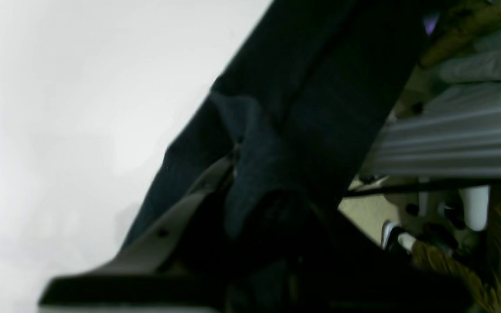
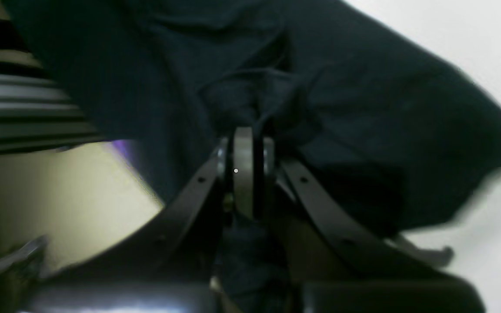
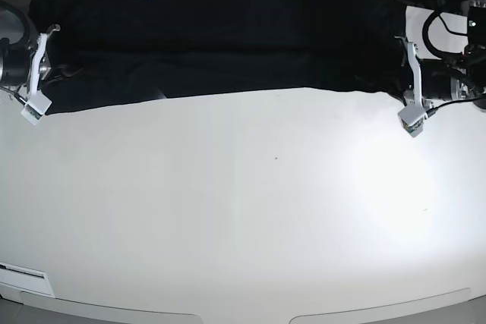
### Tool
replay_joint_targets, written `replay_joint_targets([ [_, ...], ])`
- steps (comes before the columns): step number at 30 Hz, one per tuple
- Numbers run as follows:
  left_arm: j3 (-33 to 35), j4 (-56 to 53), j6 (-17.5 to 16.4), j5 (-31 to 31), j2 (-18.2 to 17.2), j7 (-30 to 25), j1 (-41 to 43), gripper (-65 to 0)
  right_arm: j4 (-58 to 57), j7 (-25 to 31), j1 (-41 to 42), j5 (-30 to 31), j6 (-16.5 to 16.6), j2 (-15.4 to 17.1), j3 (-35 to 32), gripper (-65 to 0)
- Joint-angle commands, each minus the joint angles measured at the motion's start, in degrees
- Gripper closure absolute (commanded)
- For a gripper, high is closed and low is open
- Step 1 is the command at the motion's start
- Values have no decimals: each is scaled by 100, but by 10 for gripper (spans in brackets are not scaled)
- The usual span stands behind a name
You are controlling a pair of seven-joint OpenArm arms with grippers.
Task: Fold the T-shirt properly
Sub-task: 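Grasp the hem corners and fold the hem up onto the collar, then release the hem and regrasp the folded edge with both grippers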
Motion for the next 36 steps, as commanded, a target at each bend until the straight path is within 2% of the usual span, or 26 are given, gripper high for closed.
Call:
replay_joint_targets([
  [1, -52, 68, -47, -134, -120, 31, -4, 0, 59, 151, 61, -28, 30, 144, 76, 0],
  [6, -52, 68, -47, -134, -131, 28, 315, 0, 55, 219, 66, -151, -46, 144, 76, 0],
  [7, -52, 68, -47, -134, -136, 31, 378, -11, 55, 214, 66, -151, -96, 146, 76, -55],
  [10, -52, 68, -47, -134, -144, 26, 546, -256, 55, 166, 66, -155, -111, 149, 76, -339],
  [11, -52, 68, -47, -134, -153, 26, 546, -319, 57, 184, 81, -114, -44, 151, 79, -402],
  [12, -55, 68, -47, -134, -186, 17, 542, -348, 57, 254, 127, -11, 30, 149, 79, -425],
  [15, -59, 68, -47, -134, -293, -15, 538, -349, 57, 433, 376, 647, 30, 144, 142, -424],
  [17, -66, 68, -47, -134, -356, -15, 538, -349, 57, 267, 555, 735, 30, 101, 227, -406],
  [18, -66, 68, -47, -134, -376, -15, 527, -349, 57, 66, 612, 735, 30, 26, 291, -358],
  [19, -72, 68, -47, -134, -387, -17, 525, -348, 59, -72, 623, 735, 30, -92, 337, -266],
  [21, -98, 68, -46, -134, -385, -153, 527, -347, 70, -153, 577, 735, 30, -409, 348, 0],
  [23, -144, 68, 96, -134, -382, -330, 527, -347, 70, -63, 374, 735, 30, -791, 348, 0],
  [26, -313, 68, 98, -134, -382, -387, 525, -347, 70, 293, 127, 735, 30, -1440, 348, 0],
  [29, -577, 68, 107, -134, -374, -452, 529, -347, 70, 986, -70, -669, 30, -1971, 348, 0],
  [31, -811, 66, 273, 17, -332, -564, 529, -347, 44, 1355, -216, -1462, 30, -2232, 345, 0],
  [34, -1196, 66, 380, 114, -179, -645, 527, -347, -120, 1683, -409, -2181, 30, -2465, 343, 0],
  [36, -1416, 66, 380, 114, -79, -651, 527, -347, -299, 1744, -442, -2566, 30, -2511, 343, 0],
])
